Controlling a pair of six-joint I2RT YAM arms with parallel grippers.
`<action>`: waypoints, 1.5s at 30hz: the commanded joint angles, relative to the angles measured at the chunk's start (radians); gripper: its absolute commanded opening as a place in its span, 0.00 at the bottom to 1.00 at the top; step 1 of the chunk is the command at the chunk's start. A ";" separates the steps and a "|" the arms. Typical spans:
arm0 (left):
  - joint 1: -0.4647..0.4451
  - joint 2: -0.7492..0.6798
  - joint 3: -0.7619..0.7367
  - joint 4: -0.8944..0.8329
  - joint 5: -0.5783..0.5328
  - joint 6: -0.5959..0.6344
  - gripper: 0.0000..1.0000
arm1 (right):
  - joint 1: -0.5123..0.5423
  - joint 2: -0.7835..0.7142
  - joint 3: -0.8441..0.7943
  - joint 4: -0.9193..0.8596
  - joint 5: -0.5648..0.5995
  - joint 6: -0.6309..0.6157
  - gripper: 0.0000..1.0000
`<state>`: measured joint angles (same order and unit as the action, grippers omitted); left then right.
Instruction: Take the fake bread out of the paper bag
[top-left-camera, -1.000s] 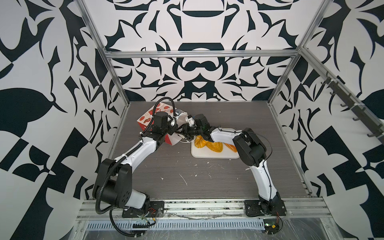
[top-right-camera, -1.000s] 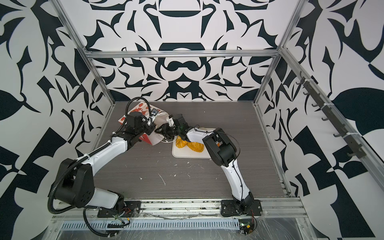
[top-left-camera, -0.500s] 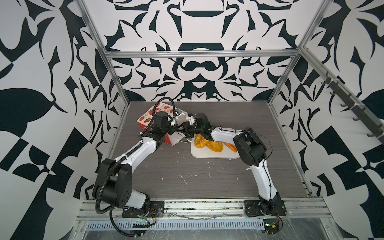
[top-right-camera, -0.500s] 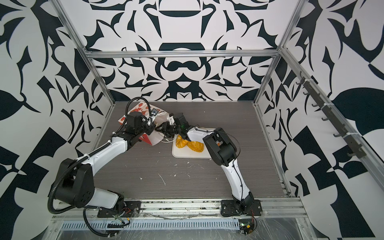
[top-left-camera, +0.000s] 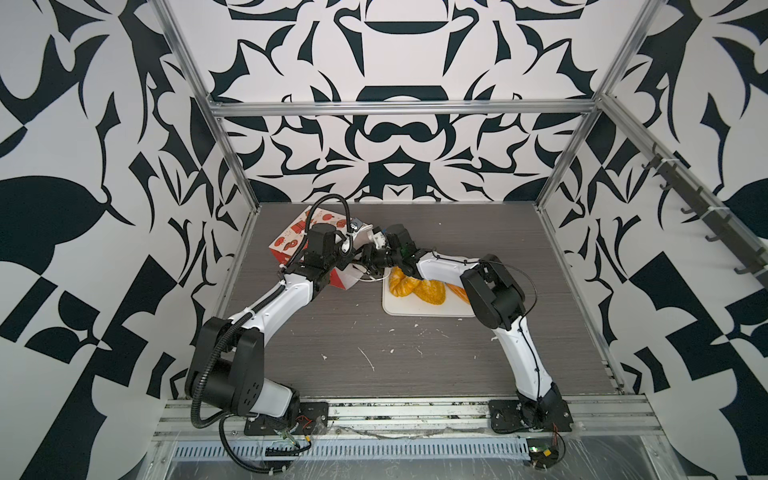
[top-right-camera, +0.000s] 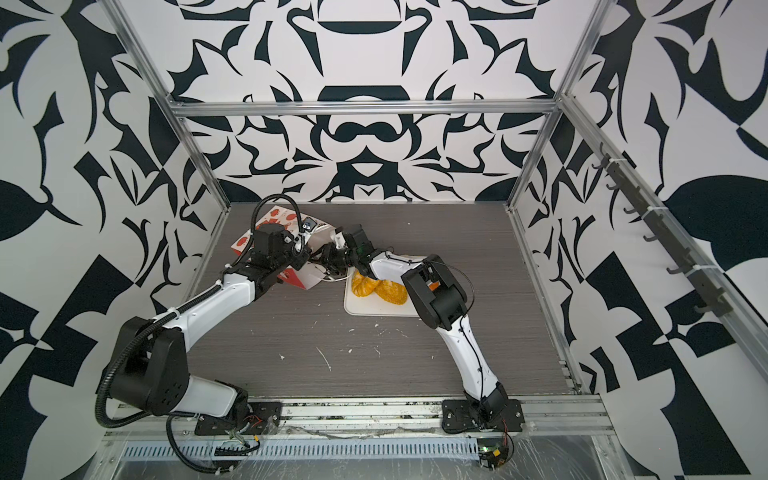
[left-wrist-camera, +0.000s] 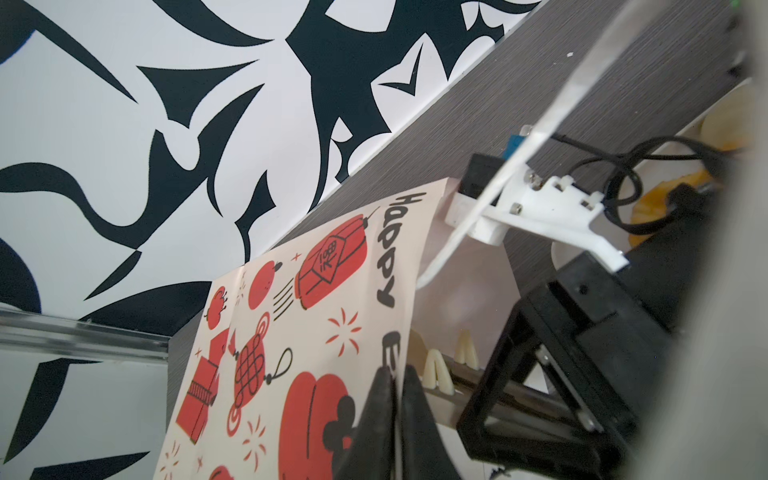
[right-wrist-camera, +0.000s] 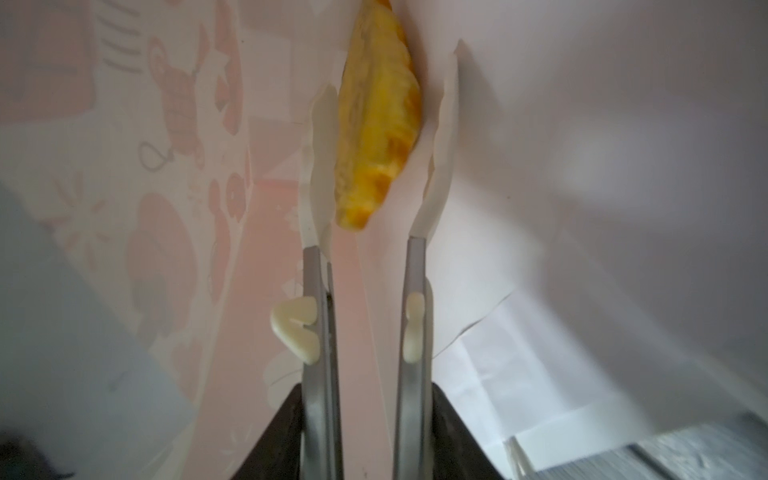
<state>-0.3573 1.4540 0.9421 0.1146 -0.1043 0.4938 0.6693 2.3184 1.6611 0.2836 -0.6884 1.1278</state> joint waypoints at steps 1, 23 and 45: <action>-0.004 -0.009 0.007 0.002 0.019 -0.008 0.09 | 0.002 -0.029 0.066 0.014 -0.014 -0.025 0.46; -0.007 -0.009 0.008 0.005 0.020 -0.011 0.09 | 0.034 0.019 0.188 -0.122 -0.066 -0.085 0.45; -0.007 -0.014 -0.005 0.017 0.002 -0.006 0.09 | 0.045 0.007 0.198 -0.182 -0.070 -0.129 0.00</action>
<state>-0.3622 1.4540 0.9421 0.1150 -0.1059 0.4896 0.7189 2.4020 1.8587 0.0940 -0.7547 1.0290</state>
